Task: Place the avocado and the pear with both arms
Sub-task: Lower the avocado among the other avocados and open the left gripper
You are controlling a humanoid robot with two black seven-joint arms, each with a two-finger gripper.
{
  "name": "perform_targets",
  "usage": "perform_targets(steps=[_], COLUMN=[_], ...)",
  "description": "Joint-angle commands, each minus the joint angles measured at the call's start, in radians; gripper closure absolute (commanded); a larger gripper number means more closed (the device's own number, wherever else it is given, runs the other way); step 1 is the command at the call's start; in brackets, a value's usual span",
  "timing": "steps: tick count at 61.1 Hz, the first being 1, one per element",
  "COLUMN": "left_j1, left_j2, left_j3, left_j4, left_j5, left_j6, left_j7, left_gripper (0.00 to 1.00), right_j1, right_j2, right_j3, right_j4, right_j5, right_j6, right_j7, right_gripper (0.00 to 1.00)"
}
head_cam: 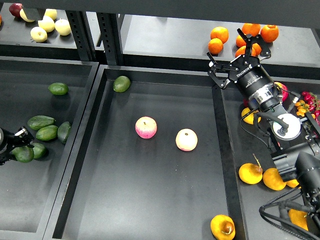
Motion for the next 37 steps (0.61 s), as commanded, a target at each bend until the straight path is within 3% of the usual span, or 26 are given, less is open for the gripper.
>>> perform_targets(steps=[1,37], left_j1=[0.010,0.044], left_j2=[-0.015,-0.123], left_j3=[0.000,0.009], left_j4=[0.040,0.159], left_j5=[-0.001,-0.012], left_j6=[0.000,0.000], left_j7=[0.000,0.000], left_gripper=[0.77,0.76], right_j1=[0.000,0.002], right_j2=[0.000,0.000], right_j3=[0.000,-0.001], right_j4=[0.002,0.000], right_j5=[0.000,0.000], right_j6=[0.000,0.000], right_j7=[0.001,0.000], right_gripper=[0.00,0.00])
